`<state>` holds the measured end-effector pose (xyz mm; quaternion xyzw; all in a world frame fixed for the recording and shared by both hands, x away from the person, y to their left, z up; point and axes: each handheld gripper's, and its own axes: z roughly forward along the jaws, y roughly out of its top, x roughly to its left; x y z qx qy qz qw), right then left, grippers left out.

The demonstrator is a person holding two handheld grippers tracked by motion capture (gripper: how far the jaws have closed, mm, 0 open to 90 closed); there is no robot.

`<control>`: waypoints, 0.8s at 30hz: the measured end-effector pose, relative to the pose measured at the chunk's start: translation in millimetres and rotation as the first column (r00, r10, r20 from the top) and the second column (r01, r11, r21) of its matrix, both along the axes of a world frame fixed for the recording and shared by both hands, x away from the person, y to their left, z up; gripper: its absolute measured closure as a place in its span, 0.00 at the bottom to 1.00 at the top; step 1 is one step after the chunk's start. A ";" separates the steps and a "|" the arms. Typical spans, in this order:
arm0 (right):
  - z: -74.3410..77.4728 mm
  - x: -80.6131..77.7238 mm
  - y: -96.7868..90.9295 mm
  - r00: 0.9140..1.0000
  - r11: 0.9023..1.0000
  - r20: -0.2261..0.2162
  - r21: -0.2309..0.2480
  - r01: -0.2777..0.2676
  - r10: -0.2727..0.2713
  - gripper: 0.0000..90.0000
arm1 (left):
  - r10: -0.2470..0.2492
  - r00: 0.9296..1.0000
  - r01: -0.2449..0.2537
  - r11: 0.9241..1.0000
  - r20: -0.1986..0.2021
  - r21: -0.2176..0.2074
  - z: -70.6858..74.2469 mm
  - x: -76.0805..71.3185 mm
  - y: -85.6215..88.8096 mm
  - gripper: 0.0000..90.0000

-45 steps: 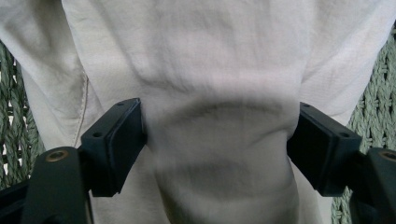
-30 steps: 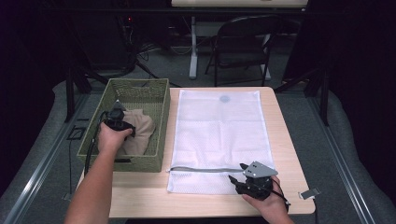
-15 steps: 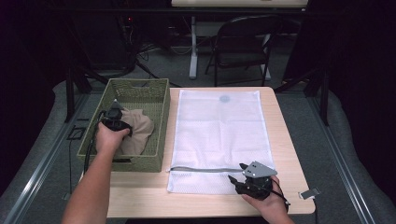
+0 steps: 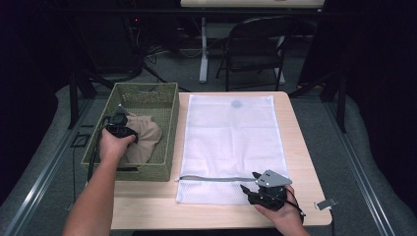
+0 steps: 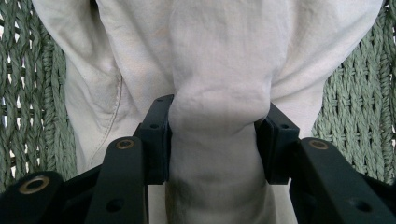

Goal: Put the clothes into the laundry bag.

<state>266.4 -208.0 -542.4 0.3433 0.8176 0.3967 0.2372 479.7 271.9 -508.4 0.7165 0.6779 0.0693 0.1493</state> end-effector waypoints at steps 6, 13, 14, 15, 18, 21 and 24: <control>0.0 0.1 -0.1 1.000 1.000 0.000 0.000 0.001 -0.001 0.43 | -0.015 1.000 0.014 1.000 0.006 0.001 3.3 -0.2 -0.3 0.61; -0.1 0.3 -0.1 1.000 1.000 -0.003 0.000 -0.002 0.002 0.43 | -0.017 1.000 0.018 1.000 0.010 -0.004 7.0 0.5 -1.4 0.61; -0.1 0.3 -0.1 1.000 1.000 -0.002 0.000 -0.001 0.001 0.43 | -0.020 1.000 0.020 1.000 0.013 -0.003 7.4 0.5 -1.5 0.61; -0.1 0.2 0.0 1.000 1.000 -0.002 0.001 -0.002 0.002 0.43 | -0.018 1.000 0.018 1.000 0.013 -0.007 8.4 0.6 -1.9 0.61; 0.0 0.1 0.0 1.000 1.000 0.000 0.000 0.000 0.000 0.43 | -0.021 1.000 0.021 1.000 0.018 -0.011 10.8 0.6 -2.0 0.61; -0.1 0.2 -0.2 1.000 1.000 0.000 0.000 0.002 -0.002 0.43 | -0.022 0.999 0.023 1.000 0.026 -0.013 15.1 1.0 -2.3 0.62; -0.2 0.2 0.1 1.000 1.000 -0.001 0.002 0.002 -0.002 0.43 | -0.027 0.999 0.027 0.999 0.032 -0.016 17.5 1.0 -1.8 0.62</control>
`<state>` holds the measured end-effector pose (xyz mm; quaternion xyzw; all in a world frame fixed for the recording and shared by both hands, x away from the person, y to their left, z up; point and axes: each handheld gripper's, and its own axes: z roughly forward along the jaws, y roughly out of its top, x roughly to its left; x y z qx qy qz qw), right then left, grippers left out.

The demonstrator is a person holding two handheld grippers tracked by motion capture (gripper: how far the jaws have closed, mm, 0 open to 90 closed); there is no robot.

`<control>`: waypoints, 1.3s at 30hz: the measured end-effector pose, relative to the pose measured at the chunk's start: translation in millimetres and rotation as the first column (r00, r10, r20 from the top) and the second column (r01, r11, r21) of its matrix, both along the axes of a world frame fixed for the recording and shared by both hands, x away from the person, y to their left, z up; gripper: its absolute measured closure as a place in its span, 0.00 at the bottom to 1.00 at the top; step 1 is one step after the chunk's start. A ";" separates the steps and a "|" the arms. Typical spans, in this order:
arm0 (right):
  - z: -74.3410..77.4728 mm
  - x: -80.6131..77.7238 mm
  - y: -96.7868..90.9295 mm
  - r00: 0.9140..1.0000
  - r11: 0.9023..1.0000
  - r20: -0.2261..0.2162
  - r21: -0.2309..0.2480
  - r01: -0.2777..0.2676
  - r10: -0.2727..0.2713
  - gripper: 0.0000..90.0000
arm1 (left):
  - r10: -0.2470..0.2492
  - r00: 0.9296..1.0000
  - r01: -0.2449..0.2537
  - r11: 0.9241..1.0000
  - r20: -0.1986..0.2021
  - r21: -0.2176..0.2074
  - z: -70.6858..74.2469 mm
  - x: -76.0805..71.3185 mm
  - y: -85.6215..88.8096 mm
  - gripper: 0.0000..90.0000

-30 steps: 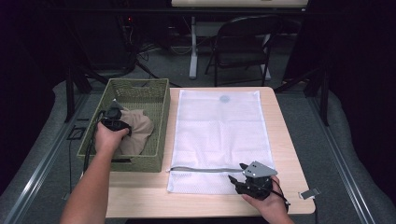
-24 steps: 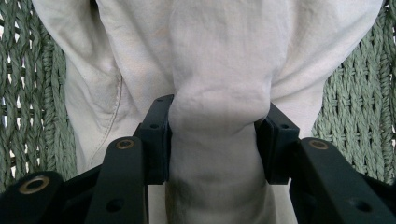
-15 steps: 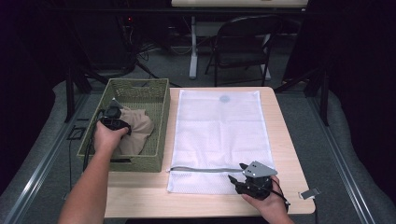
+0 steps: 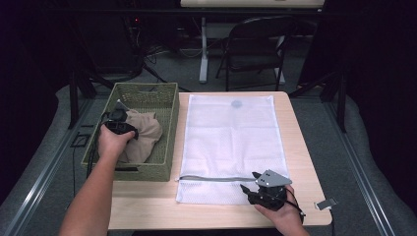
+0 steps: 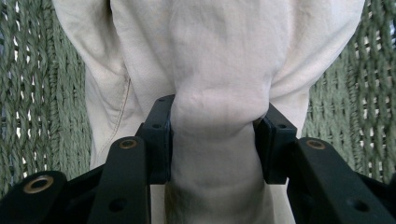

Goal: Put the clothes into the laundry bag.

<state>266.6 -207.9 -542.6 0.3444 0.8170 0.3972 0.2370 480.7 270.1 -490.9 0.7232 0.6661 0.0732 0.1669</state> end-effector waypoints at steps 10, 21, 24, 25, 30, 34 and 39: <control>0.1 -0.2 0.2 1.000 1.000 0.006 0.000 0.000 0.000 0.43 | 0.010 1.000 -0.009 1.000 0.009 -0.014 5.5 -1.7 2.1 0.62; -0.1 -0.6 1.1 1.000 1.000 0.014 -0.004 -0.008 0.008 0.43 | 0.012 1.000 -0.011 1.000 0.024 -0.022 12.2 -3.3 5.4 0.62; -0.1 -0.6 1.3 1.000 1.000 0.015 -0.002 -0.010 0.010 0.43 | -0.003 1.000 0.003 1.000 0.031 -0.002 16.4 -3.6 4.0 0.62; 0.0 -0.7 1.2 1.000 1.000 0.015 -0.001 -0.010 0.010 0.44 | -0.007 0.999 0.007 1.000 0.037 0.000 18.6 -3.9 3.3 0.62; 1.2 -1.0 0.4 1.000 1.000 0.013 0.022 -0.013 0.013 0.44 | -0.021 0.998 0.021 1.000 0.055 -0.001 28.6 -5.5 0.0 0.62; 1.9 -1.5 0.1 1.000 0.999 0.017 0.029 -0.015 0.015 0.45 | -0.028 0.998 0.027 1.000 0.062 0.006 35.8 -6.7 -2.5 0.62; 2.3 -1.6 0.3 1.000 0.999 0.020 0.032 -0.023 0.023 0.46 | -0.040 0.997 0.039 0.999 0.072 0.015 44.4 -7.5 -4.8 0.62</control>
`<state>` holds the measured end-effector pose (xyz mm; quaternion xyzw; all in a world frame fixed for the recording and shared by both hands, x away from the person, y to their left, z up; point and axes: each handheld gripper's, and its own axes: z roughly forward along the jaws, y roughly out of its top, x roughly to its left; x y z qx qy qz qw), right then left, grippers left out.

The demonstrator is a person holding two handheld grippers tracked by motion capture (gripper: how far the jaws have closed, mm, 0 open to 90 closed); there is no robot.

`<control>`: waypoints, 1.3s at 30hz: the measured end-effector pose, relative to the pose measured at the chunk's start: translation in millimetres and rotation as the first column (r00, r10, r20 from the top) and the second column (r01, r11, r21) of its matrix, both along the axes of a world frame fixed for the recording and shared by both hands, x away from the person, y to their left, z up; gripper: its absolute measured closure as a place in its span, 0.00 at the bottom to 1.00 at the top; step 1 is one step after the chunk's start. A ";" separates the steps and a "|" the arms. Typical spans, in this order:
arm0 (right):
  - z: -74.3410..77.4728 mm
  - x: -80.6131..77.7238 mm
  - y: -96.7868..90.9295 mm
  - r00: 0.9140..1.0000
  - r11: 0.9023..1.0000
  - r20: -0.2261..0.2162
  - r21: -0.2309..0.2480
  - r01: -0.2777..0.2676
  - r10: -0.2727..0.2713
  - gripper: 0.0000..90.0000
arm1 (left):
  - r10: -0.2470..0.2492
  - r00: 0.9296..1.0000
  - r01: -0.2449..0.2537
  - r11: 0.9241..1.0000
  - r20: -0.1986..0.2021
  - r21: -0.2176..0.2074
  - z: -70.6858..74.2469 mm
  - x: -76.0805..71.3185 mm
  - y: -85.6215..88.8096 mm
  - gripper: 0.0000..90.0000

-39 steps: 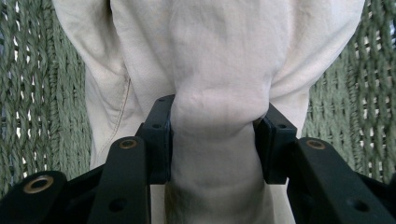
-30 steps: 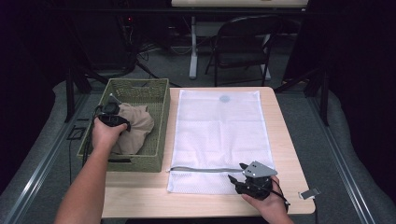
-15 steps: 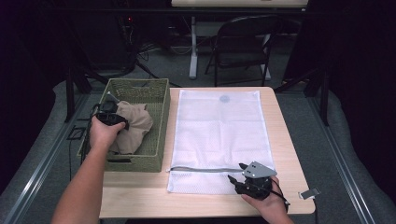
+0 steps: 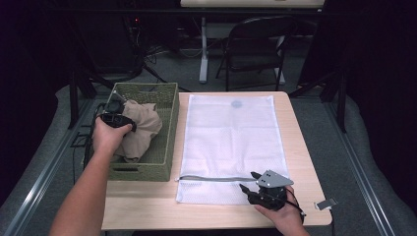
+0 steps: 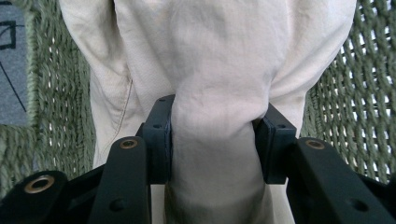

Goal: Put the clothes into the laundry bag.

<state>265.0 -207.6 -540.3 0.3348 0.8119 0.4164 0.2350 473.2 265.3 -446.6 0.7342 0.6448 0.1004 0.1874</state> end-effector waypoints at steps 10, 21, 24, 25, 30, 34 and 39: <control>1.2 0.0 -0.8 1.000 1.000 0.000 0.022 -0.004 0.004 0.48 | -0.010 1.000 0.010 1.000 0.024 0.001 14.5 -3.6 -0.8 0.62; 2.7 0.9 -1.2 1.000 1.000 -0.021 0.027 0.001 -0.001 0.49 | -0.022 0.999 0.022 1.000 0.041 0.003 25.2 -6.8 -1.9 0.62; 3.0 0.9 -1.0 1.000 1.000 -0.021 0.023 0.004 -0.003 0.49 | -0.034 0.998 0.034 0.999 0.044 0.004 28.2 -7.4 -3.7 0.62; 2.8 1.1 -1.0 1.000 1.000 -0.024 0.022 0.002 -0.002 0.49 | -0.037 0.998 0.037 0.999 0.046 0.005 29.2 -7.6 -4.3 0.62; 2.6 1.1 0.1 0.999 1.000 -0.037 0.012 -0.005 0.006 0.50 | -0.051 0.997 0.051 0.999 0.059 0.001 36.0 -9.5 -7.0 0.62; 4.0 1.1 0.2 0.999 1.000 -0.041 0.012 -0.003 0.003 0.51 | -0.058 0.997 0.058 0.998 0.060 -0.002 39.4 -11.1 -7.7 0.63; 6.0 1.6 -0.7 0.999 1.000 -0.042 0.015 -0.002 0.003 0.52 | -0.070 0.995 0.070 0.998 0.072 0.006 43.7 -13.3 -7.9 0.63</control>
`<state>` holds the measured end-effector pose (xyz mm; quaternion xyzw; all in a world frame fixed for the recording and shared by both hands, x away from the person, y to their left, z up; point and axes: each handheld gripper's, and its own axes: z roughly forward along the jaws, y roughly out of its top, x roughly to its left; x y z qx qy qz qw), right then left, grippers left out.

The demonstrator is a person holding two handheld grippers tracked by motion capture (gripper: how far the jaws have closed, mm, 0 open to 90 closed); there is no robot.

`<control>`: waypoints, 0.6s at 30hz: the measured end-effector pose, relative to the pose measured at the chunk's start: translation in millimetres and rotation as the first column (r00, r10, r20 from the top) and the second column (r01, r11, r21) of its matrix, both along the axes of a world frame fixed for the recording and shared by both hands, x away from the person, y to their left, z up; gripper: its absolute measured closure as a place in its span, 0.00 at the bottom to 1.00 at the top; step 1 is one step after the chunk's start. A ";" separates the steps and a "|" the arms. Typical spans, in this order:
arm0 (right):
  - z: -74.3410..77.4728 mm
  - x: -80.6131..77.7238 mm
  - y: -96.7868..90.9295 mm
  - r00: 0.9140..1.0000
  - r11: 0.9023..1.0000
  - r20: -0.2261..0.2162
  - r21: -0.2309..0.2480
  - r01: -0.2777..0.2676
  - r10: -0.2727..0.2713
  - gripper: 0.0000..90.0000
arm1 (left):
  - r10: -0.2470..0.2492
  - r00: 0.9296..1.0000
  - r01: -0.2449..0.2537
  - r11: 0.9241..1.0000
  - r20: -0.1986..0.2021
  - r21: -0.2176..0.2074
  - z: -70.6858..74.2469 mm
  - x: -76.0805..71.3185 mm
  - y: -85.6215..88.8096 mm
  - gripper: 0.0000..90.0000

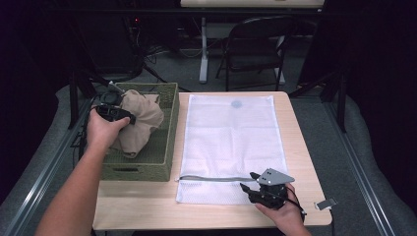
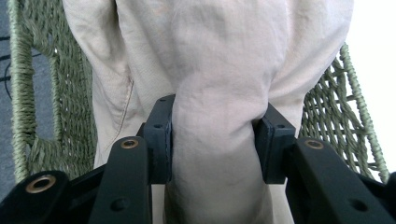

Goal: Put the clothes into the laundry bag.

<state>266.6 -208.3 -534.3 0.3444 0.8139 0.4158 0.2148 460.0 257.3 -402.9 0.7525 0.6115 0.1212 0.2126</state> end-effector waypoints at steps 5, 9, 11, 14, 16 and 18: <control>3.1 0.6 0.2 1.000 1.000 -0.006 -0.006 -0.004 0.004 0.55 | -0.014 1.000 0.014 1.000 0.013 -0.001 7.3 -4.0 -0.4 0.63; 5.8 0.7 0.4 1.000 1.000 -0.005 -0.009 -0.005 0.005 0.56 | -0.027 0.999 0.027 1.000 0.024 0.000 12.6 -7.5 -1.3 0.63; 8.5 1.4 0.3 1.000 1.000 -0.008 0.002 -0.007 0.007 0.57 | -0.038 0.999 0.038 0.999 0.030 -0.001 16.0 -10.1 -2.4 0.63; 10.5 1.7 0.3 1.000 1.000 -0.007 0.004 -0.004 0.004 0.58 | -0.045 0.998 0.045 0.999 0.032 -0.002 18.3 -11.7 -3.2 0.63; 13.6 2.3 0.5 1.000 1.000 -0.008 0.011 -0.005 0.005 0.59 | -0.055 0.998 0.055 0.998 0.037 0.002 20.9 -13.6 -3.9 0.63; 14.7 2.3 0.8 1.000 1.000 -0.008 0.013 -0.002 0.002 0.59 | -0.057 0.998 0.057 0.998 0.040 0.001 21.6 -14.3 -4.3 0.63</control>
